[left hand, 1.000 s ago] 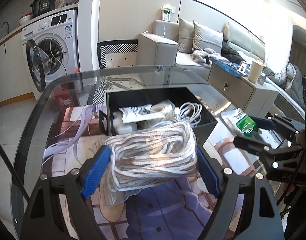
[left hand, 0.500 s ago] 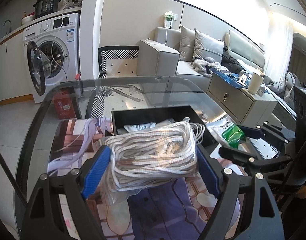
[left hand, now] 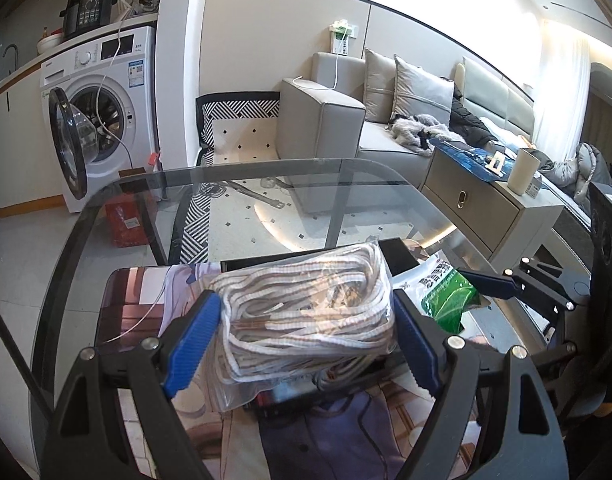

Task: Organize soft objects
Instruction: 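Lift rope bag and green sachet over the box while both grippers open to drop them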

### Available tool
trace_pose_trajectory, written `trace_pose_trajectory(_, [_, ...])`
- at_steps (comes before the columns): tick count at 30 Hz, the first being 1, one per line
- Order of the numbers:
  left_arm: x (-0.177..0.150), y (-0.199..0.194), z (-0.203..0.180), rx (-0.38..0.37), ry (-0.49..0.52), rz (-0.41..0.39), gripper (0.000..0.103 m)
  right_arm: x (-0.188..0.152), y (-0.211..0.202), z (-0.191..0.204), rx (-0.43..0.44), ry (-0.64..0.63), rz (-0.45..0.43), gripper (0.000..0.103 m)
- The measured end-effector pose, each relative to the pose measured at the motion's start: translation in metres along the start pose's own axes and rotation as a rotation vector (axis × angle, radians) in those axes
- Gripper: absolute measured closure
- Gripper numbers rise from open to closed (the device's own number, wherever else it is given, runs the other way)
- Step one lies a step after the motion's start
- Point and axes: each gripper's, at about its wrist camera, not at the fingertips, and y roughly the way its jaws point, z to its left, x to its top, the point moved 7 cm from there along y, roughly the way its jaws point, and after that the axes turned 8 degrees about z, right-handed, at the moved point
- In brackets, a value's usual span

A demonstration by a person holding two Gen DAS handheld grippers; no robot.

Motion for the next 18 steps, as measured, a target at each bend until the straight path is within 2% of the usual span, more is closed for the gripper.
trace_pose_trajectory(8, [0.001,0.018,0.009,-0.012,-0.04,0.027,0.019,0.009,0.025,0.002,-0.002,-0.053,0.039,0.04])
trace_pose_trajectory(18, [0.005,0.03,0.006,0.0,-0.025,0.034,0.019,0.014,0.045,0.002,-0.002,-0.087,0.054,0.039])
